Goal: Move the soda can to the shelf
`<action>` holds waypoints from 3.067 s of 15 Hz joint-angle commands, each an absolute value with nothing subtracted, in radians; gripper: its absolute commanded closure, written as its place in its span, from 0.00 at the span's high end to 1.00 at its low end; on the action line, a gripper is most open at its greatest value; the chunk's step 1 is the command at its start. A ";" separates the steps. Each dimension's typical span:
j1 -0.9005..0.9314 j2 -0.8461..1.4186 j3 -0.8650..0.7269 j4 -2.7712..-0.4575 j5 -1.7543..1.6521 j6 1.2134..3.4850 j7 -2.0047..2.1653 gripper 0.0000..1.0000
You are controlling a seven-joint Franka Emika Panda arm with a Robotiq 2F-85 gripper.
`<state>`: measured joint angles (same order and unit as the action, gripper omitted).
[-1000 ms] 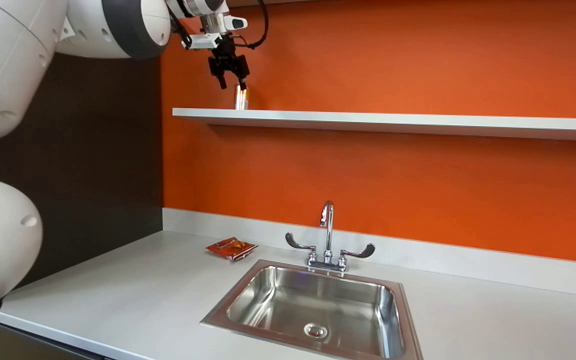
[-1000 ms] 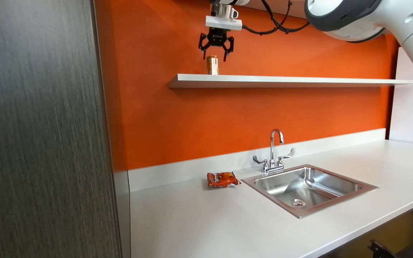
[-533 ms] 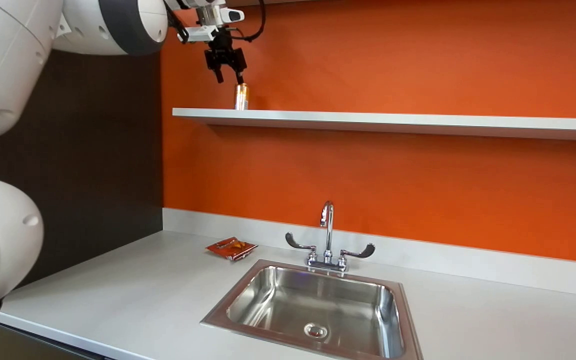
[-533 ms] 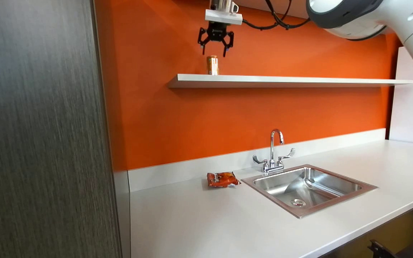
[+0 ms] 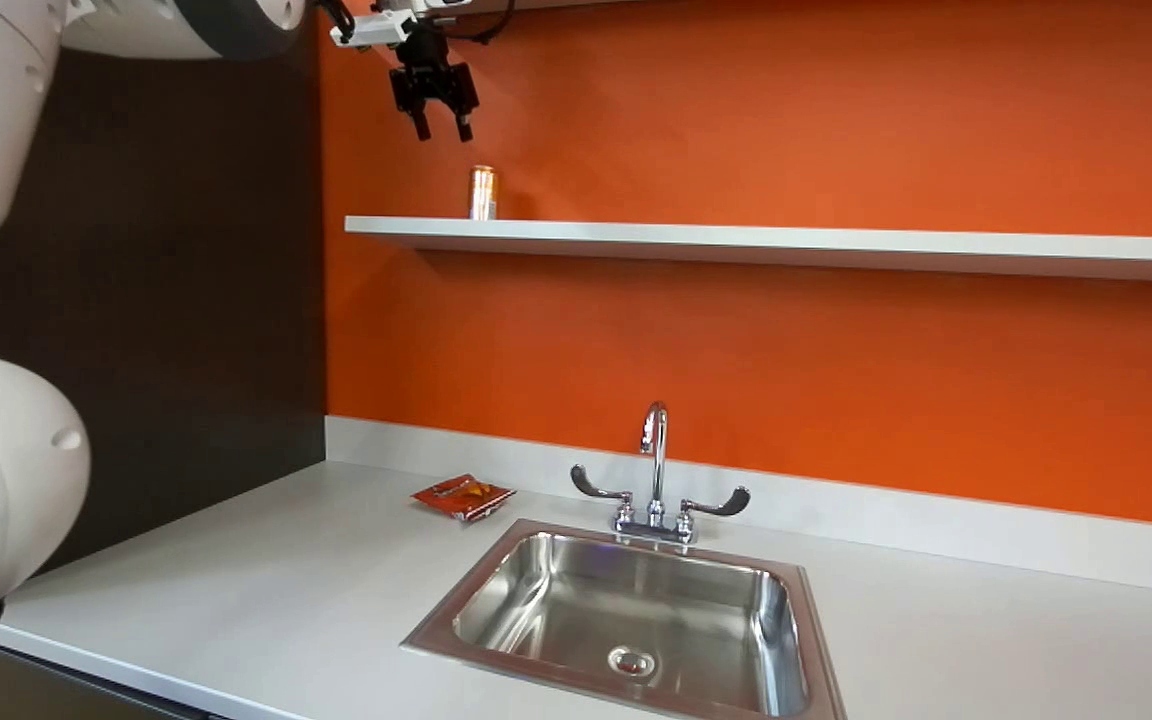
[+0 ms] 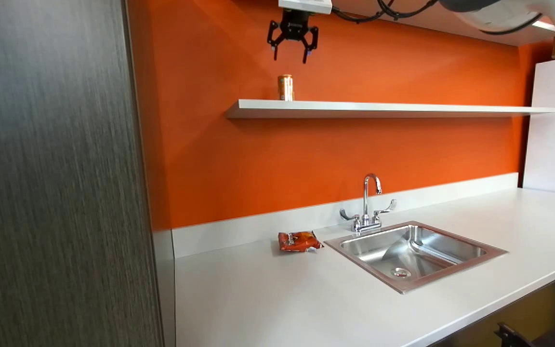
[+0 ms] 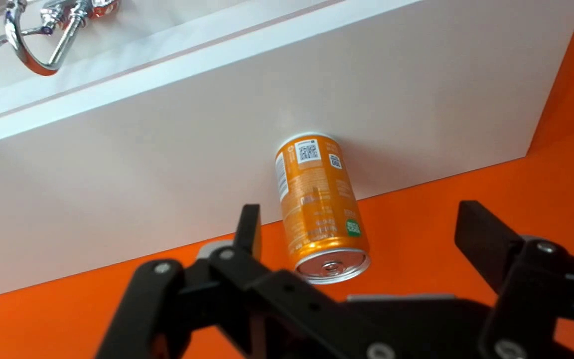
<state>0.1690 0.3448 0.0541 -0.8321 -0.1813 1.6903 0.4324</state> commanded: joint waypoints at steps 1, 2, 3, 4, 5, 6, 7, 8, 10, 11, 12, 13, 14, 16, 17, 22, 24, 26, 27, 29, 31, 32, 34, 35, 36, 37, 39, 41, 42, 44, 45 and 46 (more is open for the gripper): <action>0.161 0.189 0.058 -1.030 -0.169 1.703 0.433 1.00; 0.158 0.151 0.060 -1.080 -0.158 1.713 0.430 1.00; 0.156 0.114 0.061 -1.130 -0.146 1.731 0.427 1.00; 0.153 0.082 0.063 -1.173 -0.129 1.757 0.415 1.00; 0.153 0.049 0.062 -1.217 -0.109 1.781 0.411 1.00; 0.152 0.013 0.061 -1.262 -0.082 1.807 0.403 1.00; 0.152 -0.019 0.057 -1.308 -0.054 1.838 0.401 1.00; 0.152 -0.054 0.053 -1.356 -0.026 1.868 0.396 1.00; 0.156 -0.121 0.044 -1.453 0.008 1.903 0.387 1.00; 0.158 -0.156 0.038 -1.503 0.012 1.909 0.385 1.00; 0.159 -0.189 0.034 -1.552 0.009 1.911 0.387 1.00; 0.159 -0.223 0.028 -1.604 0.003 1.906 0.384 1.00; 0.160 -0.256 0.022 -1.656 -0.008 1.901 0.374 1.00; 0.116 -0.310 0.049 -1.760 -0.024 1.903 0.363 1.00; 0.110 -0.339 0.048 -1.818 -0.029 1.901 0.345 1.00; 0.083 -0.403 0.043 -2.033 -0.023 1.924 0.244 1.00; 0.084 -0.410 0.033 -2.098 -0.006 1.968 0.187 1.00; 0.091 -0.407 0.021 -2.156 0.012 2.039 0.113 1.00; 0.099 -0.402 0.013 -2.180 0.024 2.069 0.060 1.00; 0.106 -0.389 0.002 -2.219 0.048 2.111 -0.026 1.00; 0.108 -0.378 -0.005 -2.245 0.062 2.118 -0.095 1.00; 0.105 -0.372 -0.004 -2.257 0.060 2.122 -0.115 1.00; 0.101 -0.364 -0.004 -2.275 0.052 2.124 -0.144 1.00; 0.101 -0.365 -0.005 -2.284 0.053 2.123 -0.156 1.00; 0.102 -0.361 -0.007 -2.292 0.057 2.126 -0.166 1.00; 0.103 -0.360 -0.008 -2.303 0.064 2.132 -0.172 1.00; 0.104 -0.361 -0.008 -2.327 0.072 2.139 -0.175 1.00; 0.105 -0.361 -0.010 -2.349 0.087 2.141 -0.180 1.00; 0.103 -0.362 -0.010 -2.359 0.090 2.139 -0.180 1.00; 0.102 -0.365 -0.010 -2.380 0.099 2.138 -0.171 1.00; 0.095 -0.354 0.002 -2.354 0.074 2.118 -0.145 1.00; 0.095 -0.354 0.001 -2.362 0.079 2.119 -0.146 1.00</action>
